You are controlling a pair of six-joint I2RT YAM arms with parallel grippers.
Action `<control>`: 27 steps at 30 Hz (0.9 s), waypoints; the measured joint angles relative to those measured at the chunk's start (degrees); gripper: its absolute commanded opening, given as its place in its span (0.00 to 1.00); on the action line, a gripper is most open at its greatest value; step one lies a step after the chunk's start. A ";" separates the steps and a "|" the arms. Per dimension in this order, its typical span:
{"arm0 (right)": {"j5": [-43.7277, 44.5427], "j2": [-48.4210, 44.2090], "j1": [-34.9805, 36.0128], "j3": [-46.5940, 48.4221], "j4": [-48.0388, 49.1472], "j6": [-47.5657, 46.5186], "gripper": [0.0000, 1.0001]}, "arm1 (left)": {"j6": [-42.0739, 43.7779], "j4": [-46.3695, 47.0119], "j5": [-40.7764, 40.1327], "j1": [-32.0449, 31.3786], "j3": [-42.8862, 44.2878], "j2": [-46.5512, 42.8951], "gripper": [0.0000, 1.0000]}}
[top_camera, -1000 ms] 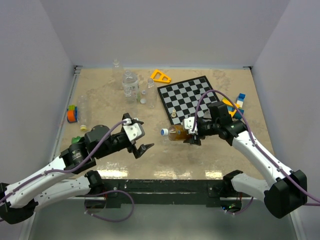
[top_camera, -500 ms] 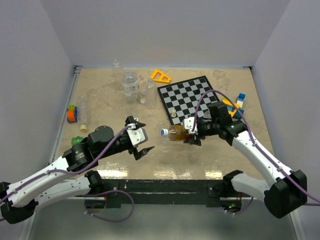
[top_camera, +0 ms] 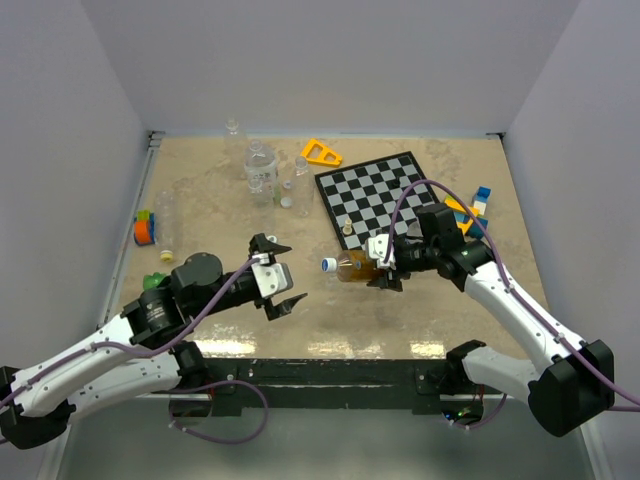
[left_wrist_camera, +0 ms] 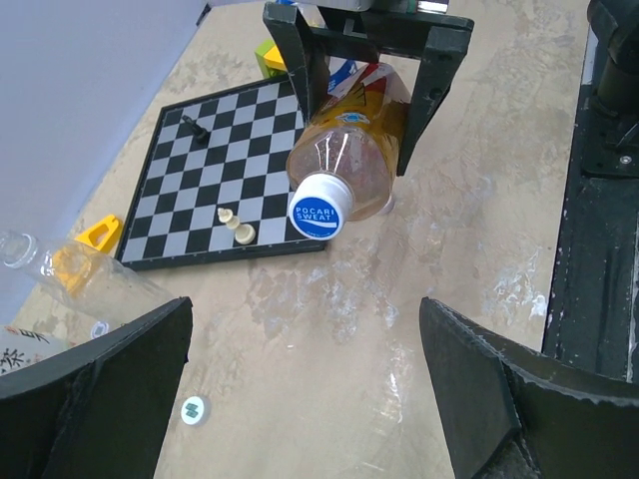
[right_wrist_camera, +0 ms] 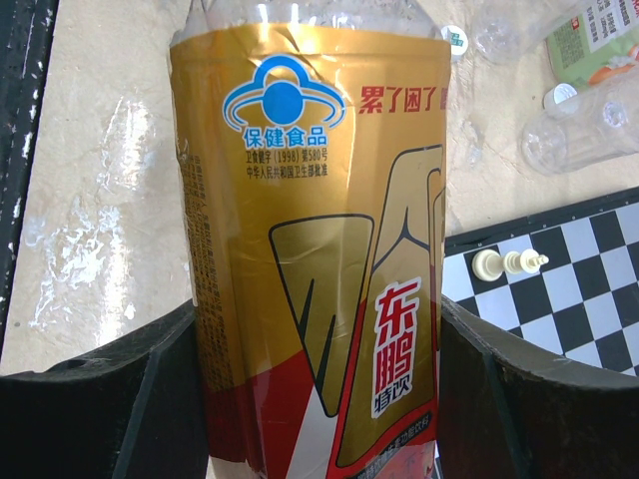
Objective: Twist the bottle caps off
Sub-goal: Unscrew the bottle cap from the plastic bottle.
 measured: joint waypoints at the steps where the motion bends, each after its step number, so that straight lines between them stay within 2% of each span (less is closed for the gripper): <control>1: 0.00 0.00 0.00 0.00 0.00 0.00 0.06 | 0.46 0.02 0.15 0.00 0.00 -0.17 1.00; 27: 0.00 0.00 0.00 -0.04 0.00 -0.02 0.06 | 9.75 2.80 2.84 0.00 -0.02 4.70 1.00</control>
